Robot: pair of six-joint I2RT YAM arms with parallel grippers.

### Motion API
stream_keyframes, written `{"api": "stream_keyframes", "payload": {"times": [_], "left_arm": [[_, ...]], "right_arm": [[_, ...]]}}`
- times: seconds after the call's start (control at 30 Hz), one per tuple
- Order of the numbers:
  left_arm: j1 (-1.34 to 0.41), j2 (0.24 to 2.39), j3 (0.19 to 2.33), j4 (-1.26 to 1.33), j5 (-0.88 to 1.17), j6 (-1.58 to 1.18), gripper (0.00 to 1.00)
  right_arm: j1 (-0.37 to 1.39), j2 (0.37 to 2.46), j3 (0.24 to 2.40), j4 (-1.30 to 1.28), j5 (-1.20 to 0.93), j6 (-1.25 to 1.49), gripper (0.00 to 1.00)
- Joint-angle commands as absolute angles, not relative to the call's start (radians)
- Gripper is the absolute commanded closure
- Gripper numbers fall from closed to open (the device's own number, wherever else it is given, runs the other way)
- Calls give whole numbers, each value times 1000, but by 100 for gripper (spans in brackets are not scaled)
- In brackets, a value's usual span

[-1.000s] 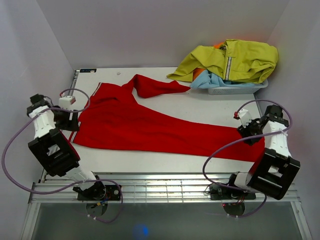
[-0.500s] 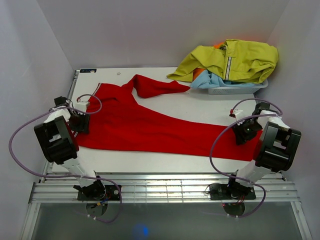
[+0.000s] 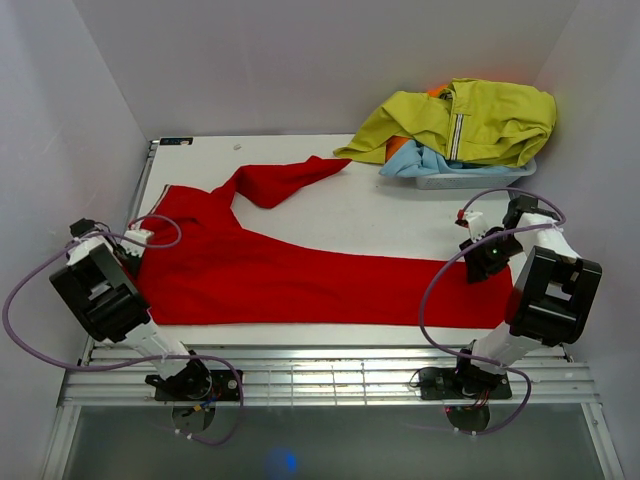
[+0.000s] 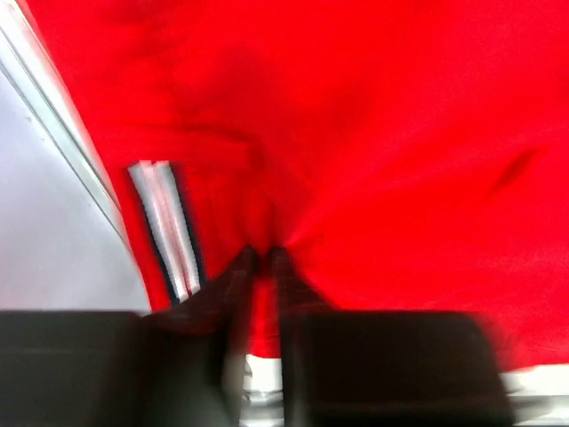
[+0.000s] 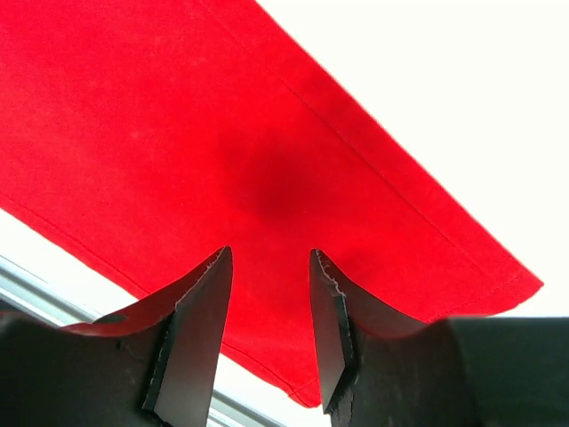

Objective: Fold and stack the trousers
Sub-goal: Flatten the trousers out

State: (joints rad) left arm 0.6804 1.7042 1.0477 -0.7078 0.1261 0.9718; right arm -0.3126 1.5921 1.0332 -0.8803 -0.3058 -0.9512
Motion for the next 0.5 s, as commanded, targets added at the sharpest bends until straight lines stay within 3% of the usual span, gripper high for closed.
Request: {"api": "stream_keyframes", "payload": {"times": [0.0,0.07,0.1,0.13,0.23,0.37,0.47], "left_arm": [[681,1687,1123,-882,189,1084,68],[640,1651,1250,-975,280,1051,52],[618,1644,1294,-1011,372,1045,38],[560,1634,1377,-1025,406,993,35],[423,1597,1485,-1011,553,841,31],[251,1658,1626,-843,574,543,29],[242,1808,1753,-802,554,369,31]], "right_arm": [[-304,1569,1086,-931,-376,-927,54],[-299,1571,1104,-940,-422,-902,54],[-298,1574,1124,-942,-437,-893,54],[-298,1575,1135,-942,-466,-872,54],[-293,1575,1182,-942,-537,-821,54],[-276,1571,1259,-907,-644,-726,52],[-189,1571,1343,-793,-652,-612,52]]}}
